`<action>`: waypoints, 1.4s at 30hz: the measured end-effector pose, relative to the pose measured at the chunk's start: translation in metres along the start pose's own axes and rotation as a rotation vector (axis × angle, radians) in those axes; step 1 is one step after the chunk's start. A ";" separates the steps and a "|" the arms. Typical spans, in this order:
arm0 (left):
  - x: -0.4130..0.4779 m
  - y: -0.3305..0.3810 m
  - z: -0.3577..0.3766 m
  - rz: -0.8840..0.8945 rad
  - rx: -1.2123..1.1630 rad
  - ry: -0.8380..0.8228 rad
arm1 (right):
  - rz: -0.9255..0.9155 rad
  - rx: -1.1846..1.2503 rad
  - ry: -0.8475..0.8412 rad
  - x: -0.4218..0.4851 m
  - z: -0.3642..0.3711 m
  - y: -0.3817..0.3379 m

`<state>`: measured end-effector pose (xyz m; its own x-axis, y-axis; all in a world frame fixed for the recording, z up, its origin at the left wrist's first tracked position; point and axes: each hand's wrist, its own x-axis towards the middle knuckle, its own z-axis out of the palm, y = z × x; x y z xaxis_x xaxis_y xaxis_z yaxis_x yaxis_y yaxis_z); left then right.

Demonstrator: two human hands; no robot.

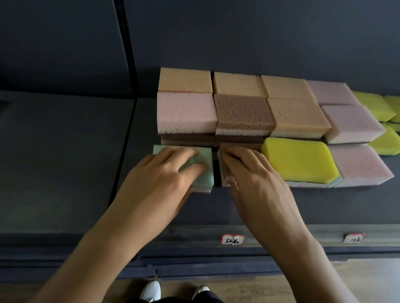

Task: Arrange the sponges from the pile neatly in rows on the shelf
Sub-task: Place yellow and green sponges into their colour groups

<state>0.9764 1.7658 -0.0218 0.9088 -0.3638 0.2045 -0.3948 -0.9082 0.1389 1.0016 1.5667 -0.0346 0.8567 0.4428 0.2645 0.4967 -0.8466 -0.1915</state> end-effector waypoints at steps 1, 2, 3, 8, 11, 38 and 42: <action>0.001 0.000 0.001 -0.005 -0.002 0.003 | -0.002 0.005 0.000 0.001 0.000 0.000; 0.002 0.000 0.003 -0.009 -0.004 0.008 | -0.004 0.012 0.001 0.001 0.001 0.000; 0.003 0.000 0.004 -0.013 -0.006 0.014 | -0.004 0.019 0.002 0.002 0.001 0.000; 0.008 0.001 0.008 -0.039 -0.018 0.048 | -0.013 0.063 0.015 0.007 0.002 0.000; 0.012 0.002 0.011 -0.062 -0.022 0.061 | -0.011 0.079 0.013 0.010 0.001 0.000; 0.041 0.043 -0.001 -0.024 -0.065 0.140 | -0.019 0.093 0.142 -0.008 -0.049 0.041; 0.052 0.063 0.003 0.007 -0.085 0.129 | 0.055 0.041 0.128 -0.018 -0.049 0.068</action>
<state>0.9990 1.6887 -0.0056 0.8833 -0.3356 0.3274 -0.4161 -0.8830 0.2173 1.0136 1.4869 -0.0057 0.8596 0.3524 0.3700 0.4567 -0.8546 -0.2470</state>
